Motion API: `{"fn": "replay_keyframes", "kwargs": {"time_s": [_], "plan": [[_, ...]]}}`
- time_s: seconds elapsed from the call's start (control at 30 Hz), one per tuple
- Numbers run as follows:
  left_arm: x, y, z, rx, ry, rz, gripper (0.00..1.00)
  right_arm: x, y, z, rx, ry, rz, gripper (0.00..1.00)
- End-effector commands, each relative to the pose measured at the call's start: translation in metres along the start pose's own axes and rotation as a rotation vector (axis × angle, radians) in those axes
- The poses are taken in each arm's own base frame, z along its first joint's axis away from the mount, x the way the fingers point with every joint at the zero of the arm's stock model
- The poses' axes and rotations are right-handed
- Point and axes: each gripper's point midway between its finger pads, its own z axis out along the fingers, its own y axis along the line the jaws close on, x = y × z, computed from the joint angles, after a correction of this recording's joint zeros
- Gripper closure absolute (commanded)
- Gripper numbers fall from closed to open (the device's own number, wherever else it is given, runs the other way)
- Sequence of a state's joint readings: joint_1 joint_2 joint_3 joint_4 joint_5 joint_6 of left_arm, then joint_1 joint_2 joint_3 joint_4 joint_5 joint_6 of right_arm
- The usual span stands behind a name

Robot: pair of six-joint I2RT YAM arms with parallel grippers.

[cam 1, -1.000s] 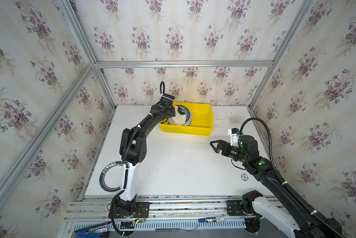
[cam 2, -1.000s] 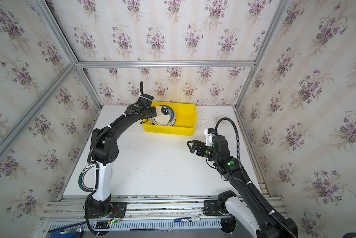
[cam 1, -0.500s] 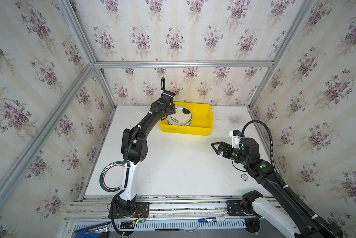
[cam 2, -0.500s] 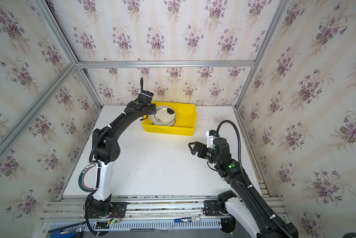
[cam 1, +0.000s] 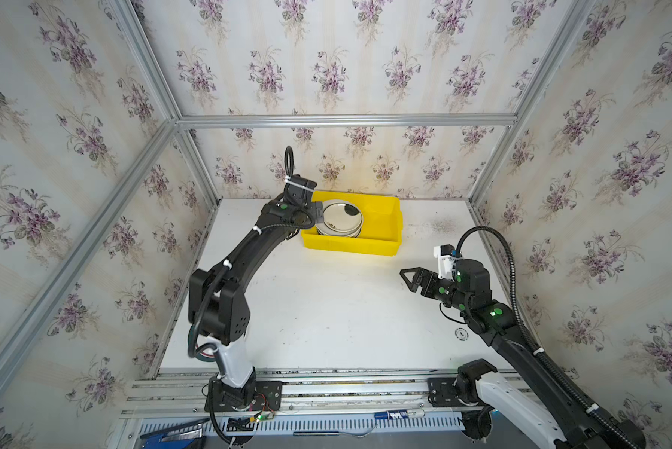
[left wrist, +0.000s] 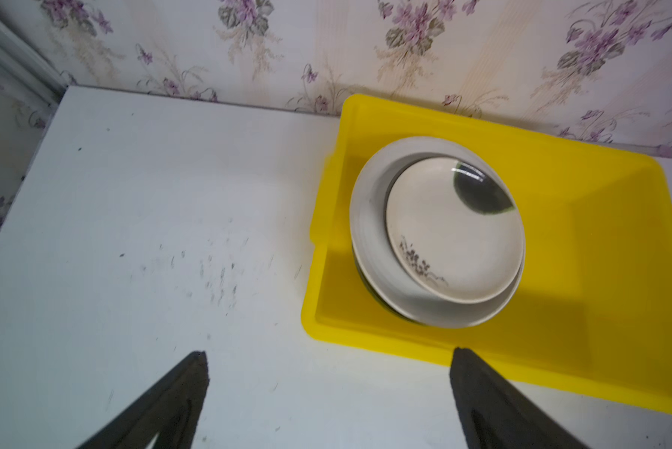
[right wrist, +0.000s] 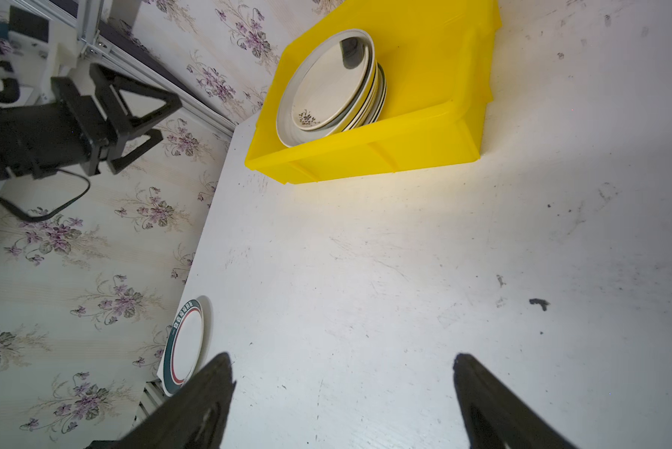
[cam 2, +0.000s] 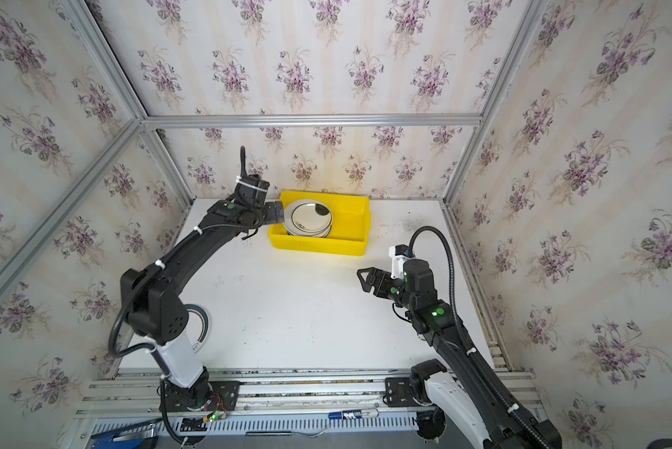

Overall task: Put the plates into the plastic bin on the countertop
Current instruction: 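Move the left gripper back to the green-rimmed plate's edge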

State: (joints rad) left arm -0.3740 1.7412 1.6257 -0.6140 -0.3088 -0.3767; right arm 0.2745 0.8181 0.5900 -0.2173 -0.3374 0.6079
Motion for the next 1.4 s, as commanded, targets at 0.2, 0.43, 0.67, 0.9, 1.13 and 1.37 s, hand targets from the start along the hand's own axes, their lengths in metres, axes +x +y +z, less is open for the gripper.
{"fn": "replay_keyframes", "kwargs": {"time_s": [0.2, 0.43, 0.67, 0.9, 1.13, 1.37], "plan": [[0.099, 0.079, -0.073, -0.105, 0.003, -0.155, 0.01, 0.001, 0.006, 0.008, -0.034, 0.035, -0.05, 0.11], [0.163, 0.127, -0.094, -0.235, 0.028, -0.241, 0.01, -0.004, 0.0, 0.004, -0.001, -0.014, -0.059, 0.03], [0.207, 0.152, -0.089, -0.305, 0.112, -0.365, 0.01, -0.003, -0.003, 0.0, 0.006, -0.035, -0.066, 0.0], [0.252, 0.179, -0.084, -0.353, 0.209, -0.47, 0.01, -0.004, -0.004, -0.003, -0.018, -0.095, -0.071, 0.0], [0.28, 0.206, -0.084, -0.442, 0.235, -0.492, 0.01, -0.004, -0.01, 0.007, -0.005, -0.082, -0.071, 0.01], [0.277, 0.206, -0.071, -0.467, 0.282, -0.46, 0.0, -0.004, -0.022, 0.01, 0.048, -0.086, -0.083, 0.0]]}}
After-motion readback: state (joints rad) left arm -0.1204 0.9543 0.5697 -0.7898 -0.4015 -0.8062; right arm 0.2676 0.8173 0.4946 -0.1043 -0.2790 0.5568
